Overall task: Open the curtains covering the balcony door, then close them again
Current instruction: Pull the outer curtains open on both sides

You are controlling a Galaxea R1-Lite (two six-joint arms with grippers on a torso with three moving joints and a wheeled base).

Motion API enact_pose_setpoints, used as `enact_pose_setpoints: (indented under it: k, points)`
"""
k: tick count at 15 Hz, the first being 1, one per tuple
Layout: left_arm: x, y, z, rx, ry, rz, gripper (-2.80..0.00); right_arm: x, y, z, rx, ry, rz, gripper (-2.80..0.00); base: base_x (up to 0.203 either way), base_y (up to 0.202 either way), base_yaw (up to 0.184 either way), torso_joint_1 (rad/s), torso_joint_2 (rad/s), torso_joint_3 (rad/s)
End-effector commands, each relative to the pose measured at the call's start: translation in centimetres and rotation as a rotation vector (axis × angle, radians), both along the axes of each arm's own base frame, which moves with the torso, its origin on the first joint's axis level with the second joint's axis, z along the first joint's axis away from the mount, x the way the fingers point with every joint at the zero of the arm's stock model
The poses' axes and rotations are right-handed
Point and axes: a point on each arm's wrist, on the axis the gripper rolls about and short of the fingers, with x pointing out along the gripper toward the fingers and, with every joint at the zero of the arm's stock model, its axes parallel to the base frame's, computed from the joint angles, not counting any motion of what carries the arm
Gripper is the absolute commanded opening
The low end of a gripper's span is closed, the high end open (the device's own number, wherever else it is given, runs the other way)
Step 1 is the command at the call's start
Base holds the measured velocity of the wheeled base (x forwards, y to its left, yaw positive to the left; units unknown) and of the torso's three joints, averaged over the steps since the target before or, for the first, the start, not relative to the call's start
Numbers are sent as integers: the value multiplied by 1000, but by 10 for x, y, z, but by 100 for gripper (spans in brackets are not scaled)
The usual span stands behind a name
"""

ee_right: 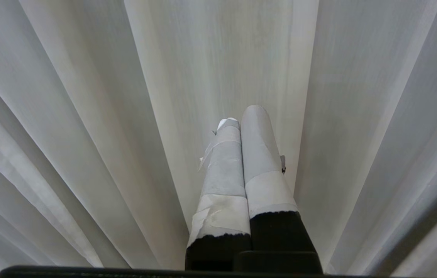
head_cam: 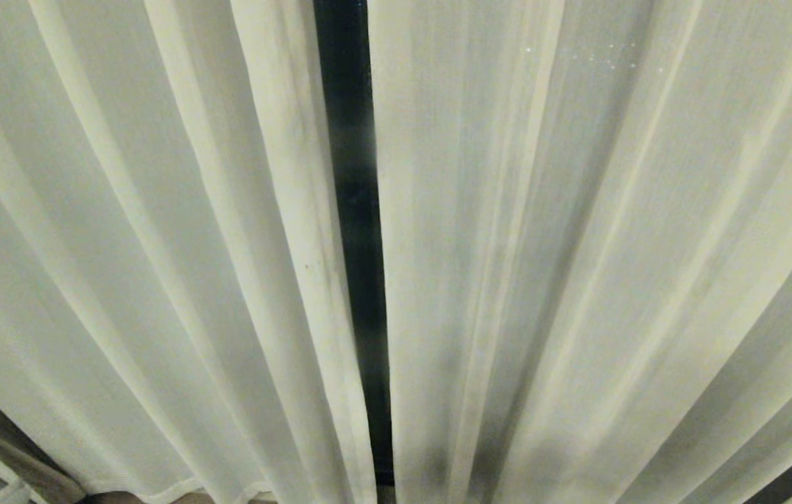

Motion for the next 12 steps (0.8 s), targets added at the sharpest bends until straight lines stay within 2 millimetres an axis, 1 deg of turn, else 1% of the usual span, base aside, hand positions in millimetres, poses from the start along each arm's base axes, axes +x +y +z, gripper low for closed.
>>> enact_pose_setpoints:
  k: [1, 3, 5, 6, 11, 12]
  points:
    - [-8, -1, -13, 51, 47, -23, -280, 0, 0, 0, 0, -1, 1, -280, 0, 0, 0, 0, 0, 0]
    - [-9, -1, -16, 46, 79, -56, -280, 0, 0, 0, 0, -1, 1, -280, 0, 0, 0, 0, 0, 0]
    - [-9, -1, -17, 23, 79, -121, -280, 0, 0, 0, 0, -1, 0, -280, 0, 0, 0, 0, 0, 0]
    - [-11, 0, -17, 4, 64, -123, -280, 0, 0, 0, 0, -1, 1, -280, 0, 0, 0, 0, 0, 0]
    - [-29, 0, -20, -10, -171, -73, -280, 0, 0, 0, 0, -1, 1, -280, 0, 0, 0, 0, 0, 0]
    - [-30, 0, -20, -13, -191, -69, -280, 0, 0, 0, 0, -1, 0, -280, 0, 0, 0, 0, 0, 0]
